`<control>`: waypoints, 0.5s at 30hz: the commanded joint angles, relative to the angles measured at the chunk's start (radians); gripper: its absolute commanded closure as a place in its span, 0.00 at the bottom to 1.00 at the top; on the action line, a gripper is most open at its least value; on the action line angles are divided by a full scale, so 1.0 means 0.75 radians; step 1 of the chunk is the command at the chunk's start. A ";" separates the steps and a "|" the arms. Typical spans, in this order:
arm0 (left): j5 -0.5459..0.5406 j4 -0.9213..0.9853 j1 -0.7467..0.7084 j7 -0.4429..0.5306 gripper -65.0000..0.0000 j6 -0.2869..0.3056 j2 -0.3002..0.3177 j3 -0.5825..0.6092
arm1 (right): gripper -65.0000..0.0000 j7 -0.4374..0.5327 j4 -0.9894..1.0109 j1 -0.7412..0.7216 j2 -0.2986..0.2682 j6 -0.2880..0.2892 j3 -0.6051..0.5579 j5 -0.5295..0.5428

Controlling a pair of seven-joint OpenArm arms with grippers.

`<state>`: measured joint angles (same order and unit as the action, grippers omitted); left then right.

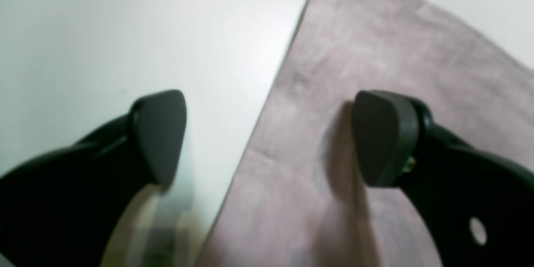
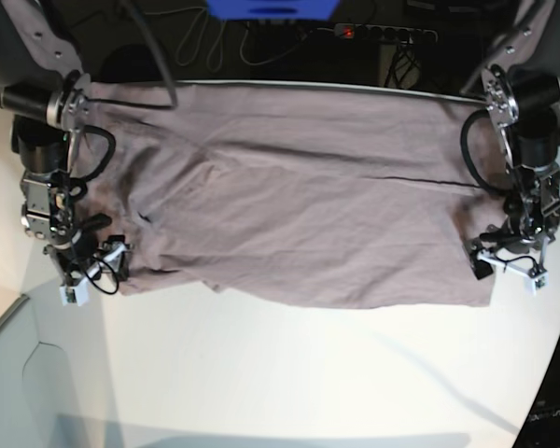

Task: Layout the t-shirt on the table in an organized manner, then fold the t-shirt properly
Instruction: 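Grasp the shirt sides at mid-length with both grippers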

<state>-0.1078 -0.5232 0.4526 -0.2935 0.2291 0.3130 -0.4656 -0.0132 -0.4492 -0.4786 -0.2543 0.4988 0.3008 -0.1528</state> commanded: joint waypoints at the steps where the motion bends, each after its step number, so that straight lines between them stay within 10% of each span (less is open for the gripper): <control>1: -0.005 -0.019 0.040 0.028 0.06 0.005 0.015 -0.002 | 0.48 -0.037 -0.002 -0.016 -0.010 -0.009 -0.001 -0.012; 15: 0.044 0.116 0.095 0.030 0.06 -0.004 -0.011 0.202 | 0.49 -0.041 0.001 -0.009 -0.014 -0.009 -0.003 -0.012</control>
<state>-0.0647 -0.4316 0.5079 -0.2569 0.2195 0.2966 -0.3157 -0.0116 -0.4488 -0.4759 -0.2546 0.4988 0.2996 -0.1497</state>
